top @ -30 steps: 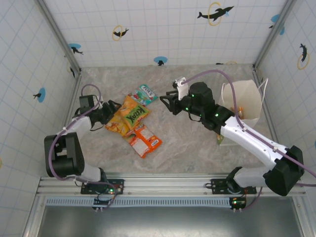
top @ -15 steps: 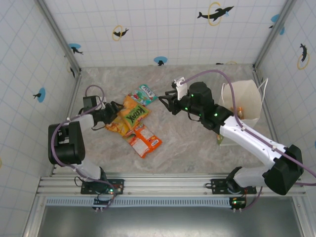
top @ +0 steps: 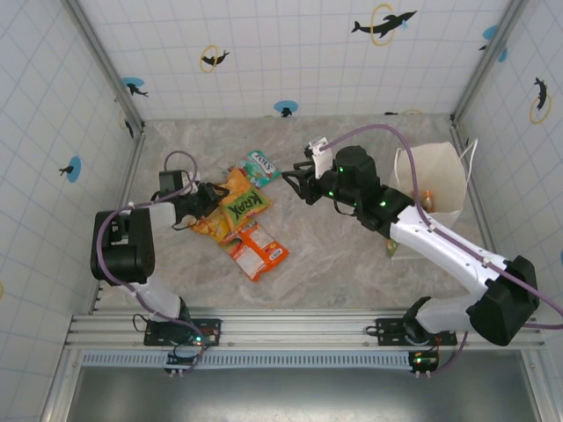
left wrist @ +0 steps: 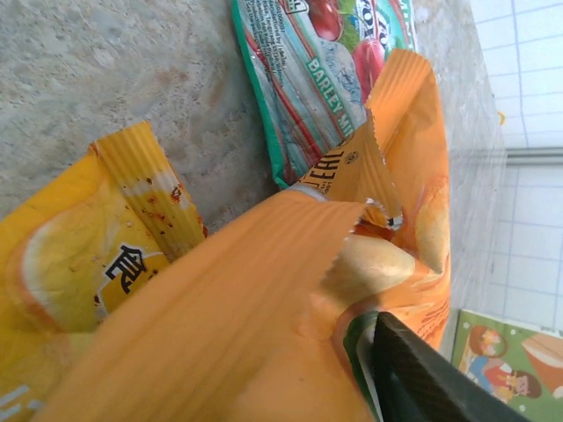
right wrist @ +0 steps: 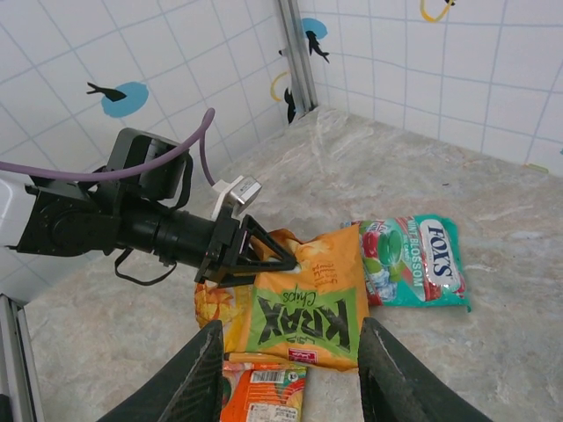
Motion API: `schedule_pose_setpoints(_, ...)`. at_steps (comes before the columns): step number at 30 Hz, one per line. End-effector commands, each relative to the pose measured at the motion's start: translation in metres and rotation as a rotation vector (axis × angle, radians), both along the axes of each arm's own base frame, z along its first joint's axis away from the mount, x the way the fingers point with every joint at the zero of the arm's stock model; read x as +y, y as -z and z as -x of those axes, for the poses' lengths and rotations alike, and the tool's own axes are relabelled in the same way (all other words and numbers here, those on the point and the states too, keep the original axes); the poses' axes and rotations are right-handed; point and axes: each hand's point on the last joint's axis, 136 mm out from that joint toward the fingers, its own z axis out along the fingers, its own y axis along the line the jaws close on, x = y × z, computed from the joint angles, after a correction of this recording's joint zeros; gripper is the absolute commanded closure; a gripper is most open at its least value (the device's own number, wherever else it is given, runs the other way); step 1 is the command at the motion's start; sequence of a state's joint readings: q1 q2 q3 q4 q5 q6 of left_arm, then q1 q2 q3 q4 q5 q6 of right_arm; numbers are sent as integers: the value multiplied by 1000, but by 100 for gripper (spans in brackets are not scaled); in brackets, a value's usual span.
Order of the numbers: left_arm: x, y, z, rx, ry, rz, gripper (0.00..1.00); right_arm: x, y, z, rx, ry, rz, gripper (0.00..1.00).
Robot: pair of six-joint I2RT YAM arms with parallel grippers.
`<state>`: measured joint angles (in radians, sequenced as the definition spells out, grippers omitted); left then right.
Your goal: Place the snacks into the paper bag
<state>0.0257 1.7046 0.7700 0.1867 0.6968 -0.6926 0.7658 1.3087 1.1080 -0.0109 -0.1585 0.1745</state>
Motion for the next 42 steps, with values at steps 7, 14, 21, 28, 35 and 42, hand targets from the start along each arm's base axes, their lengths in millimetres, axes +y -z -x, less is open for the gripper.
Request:
schedule_pose_setpoints(7,-8,-40,-11,-128,59,-26,75,-13,-22,2,-74,25,-63,57)
schedule_pose_setpoints(14,-13,-73,-7,-210,103,-60,88,-17,-23,2,-82,31,-97,57)
schedule_pose_setpoints(21,-20,-116,0,-314,160,-66,93,-23,-15,3,-63,20,-111,56)
schedule_pose_setpoints(28,-51,-180,26,-492,321,17,93,-24,-15,12,-75,-56,-147,52)
schedule_pose_setpoints(35,-83,-248,61,-691,484,116,93,-15,-17,24,-110,-146,-190,38)
schedule_pose_setpoints(42,-120,-288,101,-817,691,207,93,-2,-21,28,-163,-231,-188,15)
